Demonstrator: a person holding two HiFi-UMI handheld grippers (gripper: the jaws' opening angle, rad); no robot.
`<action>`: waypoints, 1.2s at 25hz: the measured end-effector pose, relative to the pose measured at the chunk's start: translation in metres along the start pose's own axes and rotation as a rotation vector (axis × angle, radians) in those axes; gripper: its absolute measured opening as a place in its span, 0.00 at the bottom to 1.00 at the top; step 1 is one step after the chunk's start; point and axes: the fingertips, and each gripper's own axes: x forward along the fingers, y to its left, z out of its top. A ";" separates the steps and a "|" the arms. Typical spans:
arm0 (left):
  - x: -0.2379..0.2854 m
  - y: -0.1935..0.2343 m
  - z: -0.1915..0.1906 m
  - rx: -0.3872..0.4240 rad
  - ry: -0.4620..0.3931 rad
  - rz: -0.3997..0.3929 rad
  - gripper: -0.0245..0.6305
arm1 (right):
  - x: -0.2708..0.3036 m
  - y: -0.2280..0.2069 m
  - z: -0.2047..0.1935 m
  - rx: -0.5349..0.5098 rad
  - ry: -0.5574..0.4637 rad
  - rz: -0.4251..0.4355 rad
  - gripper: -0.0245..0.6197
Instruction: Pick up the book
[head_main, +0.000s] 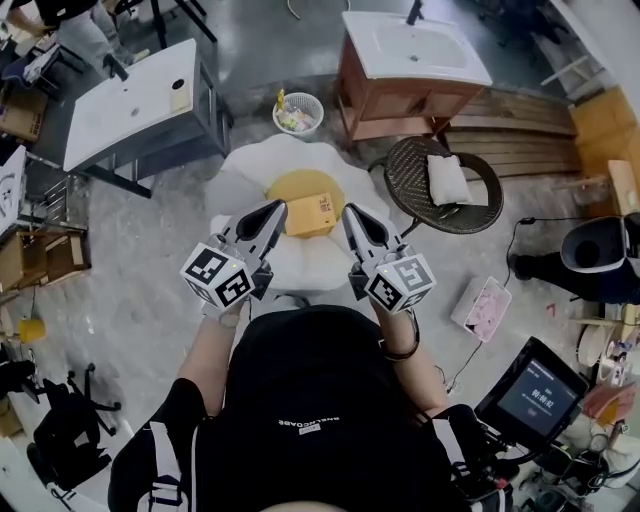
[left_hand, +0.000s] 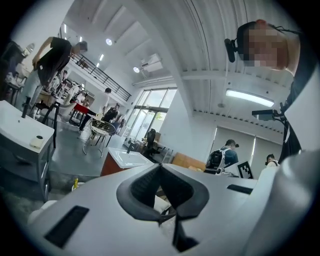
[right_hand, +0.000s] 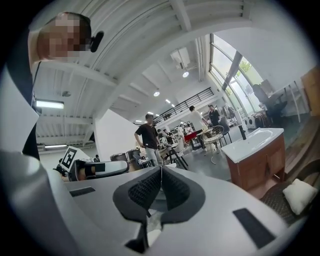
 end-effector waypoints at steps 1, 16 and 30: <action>0.000 0.009 0.002 -0.003 0.003 -0.005 0.06 | 0.008 0.001 -0.001 0.000 0.004 -0.007 0.08; -0.040 0.123 0.011 -0.061 0.042 -0.074 0.06 | 0.103 0.030 -0.032 0.013 0.043 -0.112 0.08; -0.061 0.141 0.002 -0.092 0.047 -0.015 0.06 | 0.119 0.015 -0.036 0.100 0.044 -0.117 0.08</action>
